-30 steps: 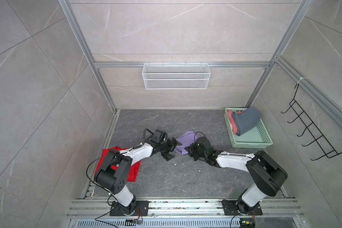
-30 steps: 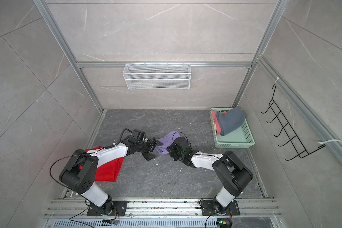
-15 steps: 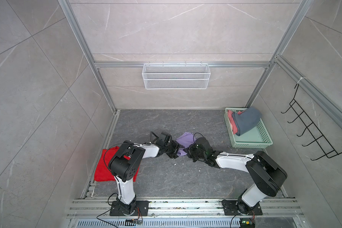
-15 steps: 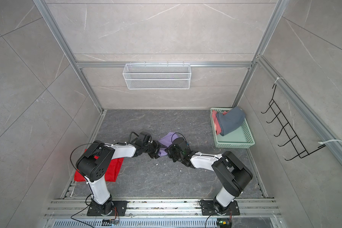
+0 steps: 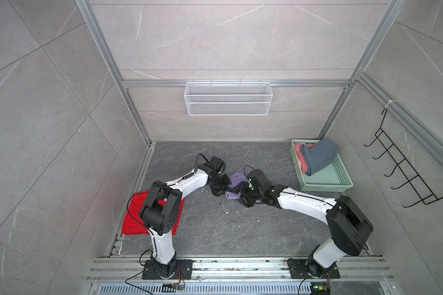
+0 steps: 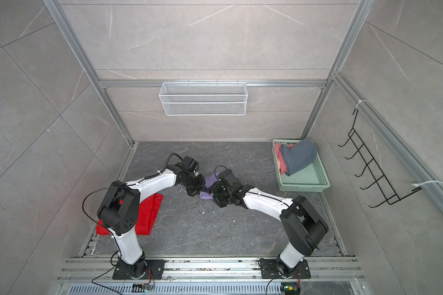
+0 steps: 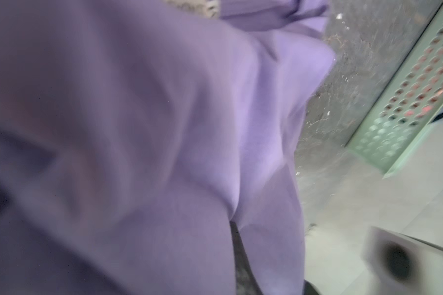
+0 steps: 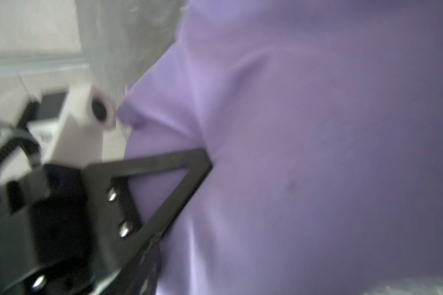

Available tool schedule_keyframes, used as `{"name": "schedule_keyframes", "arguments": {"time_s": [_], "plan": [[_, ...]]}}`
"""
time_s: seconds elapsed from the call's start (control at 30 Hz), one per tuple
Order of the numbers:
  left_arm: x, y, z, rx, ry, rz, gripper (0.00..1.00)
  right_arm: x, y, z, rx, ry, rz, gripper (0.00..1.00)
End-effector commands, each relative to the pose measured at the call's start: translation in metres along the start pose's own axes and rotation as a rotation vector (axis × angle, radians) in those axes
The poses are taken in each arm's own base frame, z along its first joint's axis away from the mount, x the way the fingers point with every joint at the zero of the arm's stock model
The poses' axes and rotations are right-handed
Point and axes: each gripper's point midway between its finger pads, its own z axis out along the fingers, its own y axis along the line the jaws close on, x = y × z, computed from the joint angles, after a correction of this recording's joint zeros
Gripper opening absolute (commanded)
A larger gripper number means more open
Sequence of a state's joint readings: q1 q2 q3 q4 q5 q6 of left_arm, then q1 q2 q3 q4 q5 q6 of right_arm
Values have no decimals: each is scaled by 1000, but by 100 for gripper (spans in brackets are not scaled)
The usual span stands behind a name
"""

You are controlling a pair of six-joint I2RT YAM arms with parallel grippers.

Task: Fold and stack the t-shirts

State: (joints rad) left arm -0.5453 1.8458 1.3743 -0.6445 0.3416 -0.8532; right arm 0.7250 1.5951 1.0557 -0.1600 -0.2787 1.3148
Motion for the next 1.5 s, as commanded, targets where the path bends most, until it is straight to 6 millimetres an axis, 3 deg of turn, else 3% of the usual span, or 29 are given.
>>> {"name": "schedule_keyframes", "arguments": {"time_s": [0.0,0.13,0.27,0.6,0.93,1.07,1.37,1.47], "plan": [[24,81,-59,-462,64,228,0,15,-2,-49,111,16,-230,70],[26,117,-98,-687,48,332,0,11,-1,-74,123,-36,-278,72],[28,142,-138,-851,-5,368,0,6,-4,-82,129,-84,-278,72],[46,166,-208,-948,-141,390,0,-11,-5,-76,161,-84,-305,72],[66,182,-231,-912,-173,267,0,-32,-3,-66,136,-52,-284,72],[70,187,-231,-909,-191,228,0,-39,-8,-65,138,-47,-271,72],[49,198,-227,-850,-300,158,0,-47,-18,-65,136,-31,-246,72],[40,189,-228,-768,-346,135,0,-52,-20,-67,139,-35,-241,72]]}}
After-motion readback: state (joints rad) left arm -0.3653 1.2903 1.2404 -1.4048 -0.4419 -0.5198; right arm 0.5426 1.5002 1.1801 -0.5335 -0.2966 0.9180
